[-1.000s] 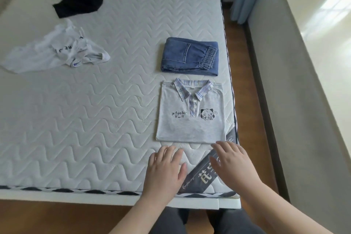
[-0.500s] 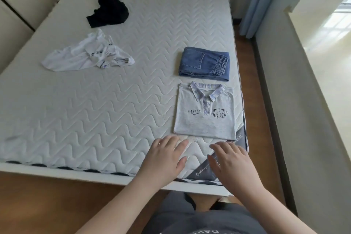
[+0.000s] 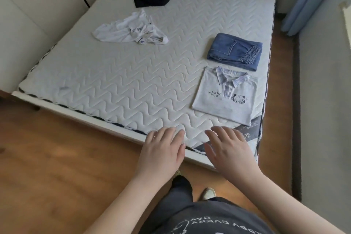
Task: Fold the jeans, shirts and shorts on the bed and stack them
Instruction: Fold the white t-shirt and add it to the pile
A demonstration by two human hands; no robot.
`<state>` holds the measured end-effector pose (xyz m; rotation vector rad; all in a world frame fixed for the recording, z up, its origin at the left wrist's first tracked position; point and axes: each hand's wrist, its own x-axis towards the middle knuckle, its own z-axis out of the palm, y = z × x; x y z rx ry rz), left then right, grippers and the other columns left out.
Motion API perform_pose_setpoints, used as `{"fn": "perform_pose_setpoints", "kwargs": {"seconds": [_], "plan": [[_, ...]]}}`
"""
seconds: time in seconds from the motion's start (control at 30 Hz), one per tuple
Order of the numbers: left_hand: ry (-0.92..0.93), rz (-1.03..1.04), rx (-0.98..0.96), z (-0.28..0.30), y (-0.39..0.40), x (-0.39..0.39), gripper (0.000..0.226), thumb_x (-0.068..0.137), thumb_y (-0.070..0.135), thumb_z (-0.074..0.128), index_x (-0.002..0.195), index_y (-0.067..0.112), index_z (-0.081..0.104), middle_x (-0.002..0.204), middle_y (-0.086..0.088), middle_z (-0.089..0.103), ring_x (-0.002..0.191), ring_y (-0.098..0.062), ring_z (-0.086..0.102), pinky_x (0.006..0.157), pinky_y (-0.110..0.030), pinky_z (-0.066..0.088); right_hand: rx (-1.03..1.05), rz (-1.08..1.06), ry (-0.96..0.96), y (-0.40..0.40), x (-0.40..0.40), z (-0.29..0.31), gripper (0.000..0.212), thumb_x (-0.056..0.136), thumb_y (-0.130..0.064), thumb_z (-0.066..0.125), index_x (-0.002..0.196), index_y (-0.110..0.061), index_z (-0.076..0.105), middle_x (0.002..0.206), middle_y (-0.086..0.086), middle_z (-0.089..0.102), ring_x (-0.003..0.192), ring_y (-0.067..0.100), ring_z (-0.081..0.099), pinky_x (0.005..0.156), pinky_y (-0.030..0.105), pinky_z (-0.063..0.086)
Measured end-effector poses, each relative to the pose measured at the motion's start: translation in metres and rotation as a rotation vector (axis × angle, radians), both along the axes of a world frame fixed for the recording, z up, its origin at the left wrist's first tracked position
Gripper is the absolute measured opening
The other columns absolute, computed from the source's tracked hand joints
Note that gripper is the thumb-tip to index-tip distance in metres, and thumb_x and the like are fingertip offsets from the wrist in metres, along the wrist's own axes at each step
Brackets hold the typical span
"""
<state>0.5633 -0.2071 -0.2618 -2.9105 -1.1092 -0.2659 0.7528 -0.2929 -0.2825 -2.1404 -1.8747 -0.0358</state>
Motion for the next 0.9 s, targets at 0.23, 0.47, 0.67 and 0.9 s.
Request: {"fn": "perform_pose_setpoints", "kwargs": {"seconds": [0.23,0.47,0.67,0.9], "plan": [[-0.072,0.221,-0.017,0.023,-0.041,-0.075,0.035,0.098,0.032,0.045,0.124,0.016,0.062,0.117,-0.002,0.063,0.111,-0.022,0.058,0.091,-0.042,0.047,0.033,0.214,-0.003,-0.001,-0.068,0.030,0.031,0.089,-0.033,0.051,0.107,-0.013,0.068,0.110,0.005,0.066,0.098,0.028,0.063,0.086,0.040,0.051],[-0.037,0.504,-0.046,0.024,-0.061,-0.211,0.043,0.098,0.038,0.048,0.133,0.014,0.057,0.129,-0.007,0.059,0.122,-0.024,0.054,0.101,-0.043,0.047,0.012,0.489,-0.015,0.037,-0.183,0.048,0.034,0.090,-0.035,0.058,0.119,-0.017,0.064,0.119,0.002,0.064,0.104,0.026,0.063,0.089,0.040,0.050],[0.064,0.761,-0.114,0.032,-0.087,-0.362,0.054,0.098,0.049,0.039,0.144,0.020,0.047,0.144,-0.006,0.051,0.134,-0.025,0.047,0.107,-0.047,0.044,0.042,0.744,-0.021,0.064,-0.334,0.053,0.030,0.094,-0.035,0.054,0.111,-0.016,0.068,0.112,0.002,0.066,0.101,0.025,0.065,0.088,0.040,0.052],[0.183,1.015,-0.249,0.036,-0.111,-0.469,0.057,0.099,0.053,0.038,0.149,0.027,0.041,0.149,-0.005,0.048,0.139,-0.027,0.042,0.111,-0.046,0.036,0.027,0.998,-0.032,0.078,-0.455,0.051,0.026,0.094,-0.034,0.056,0.111,-0.018,0.067,0.115,0.001,0.066,0.104,0.020,0.064,0.092,0.037,0.051]]}}
